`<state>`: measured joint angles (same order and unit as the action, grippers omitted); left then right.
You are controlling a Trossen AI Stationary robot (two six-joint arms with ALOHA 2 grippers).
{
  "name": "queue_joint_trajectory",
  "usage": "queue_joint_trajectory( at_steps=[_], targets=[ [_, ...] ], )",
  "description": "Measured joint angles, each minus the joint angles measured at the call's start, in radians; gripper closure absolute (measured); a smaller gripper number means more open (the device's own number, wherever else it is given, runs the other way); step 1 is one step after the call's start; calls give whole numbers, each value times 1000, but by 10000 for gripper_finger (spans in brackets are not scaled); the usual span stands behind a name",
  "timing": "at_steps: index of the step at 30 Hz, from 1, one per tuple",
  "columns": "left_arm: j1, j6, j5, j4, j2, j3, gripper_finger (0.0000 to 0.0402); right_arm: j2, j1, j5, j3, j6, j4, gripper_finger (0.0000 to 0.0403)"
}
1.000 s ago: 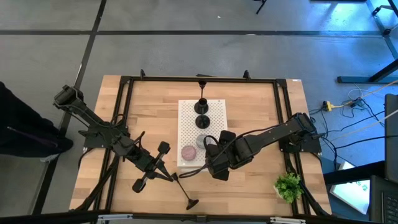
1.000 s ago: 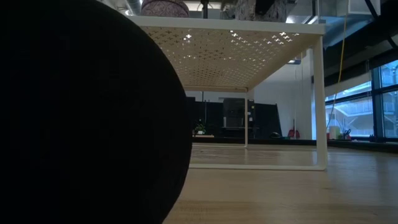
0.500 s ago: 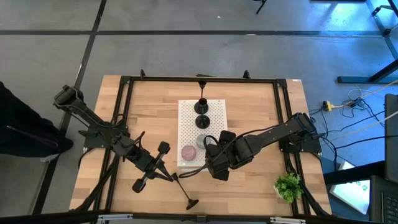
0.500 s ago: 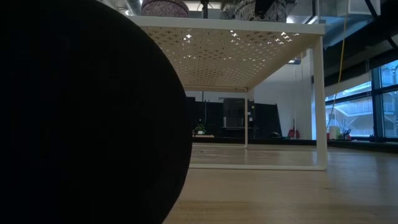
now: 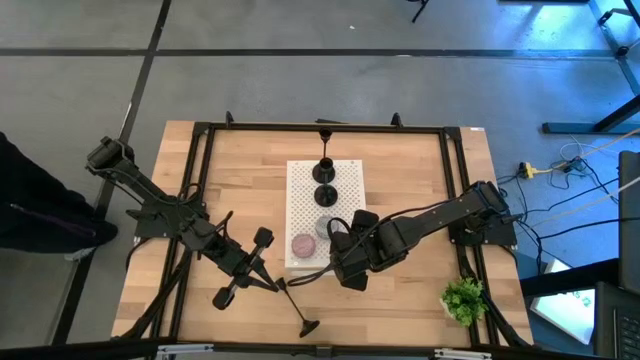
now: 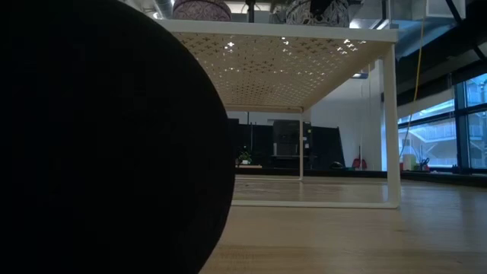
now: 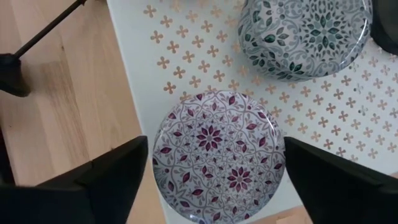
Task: Pick & Place candle stick holders
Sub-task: Put the red patterned scented candle on the shelf
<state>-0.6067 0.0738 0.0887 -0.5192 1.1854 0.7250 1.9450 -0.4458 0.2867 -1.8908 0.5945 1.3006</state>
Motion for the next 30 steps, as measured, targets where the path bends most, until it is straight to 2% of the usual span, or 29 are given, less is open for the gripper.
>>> queue_joint_trajectory(
  at_steps=[4,13,21,27,30],
  targets=[
    [0,0,0,0,0,0,398,0,0,0,0,1,0,7],
    [0,0,0,0,0,0,399,0,0,31,0,0,0,3],
    [0,0,0,0,0,0,399,0,0,178,0,-21,74,3],
    [0,0,0,1,0,0,399,0,-5,178,0,-46,76,3],
    [0,0,0,1,0,0,400,0,-6,146,0,-57,66,3]
  ],
)
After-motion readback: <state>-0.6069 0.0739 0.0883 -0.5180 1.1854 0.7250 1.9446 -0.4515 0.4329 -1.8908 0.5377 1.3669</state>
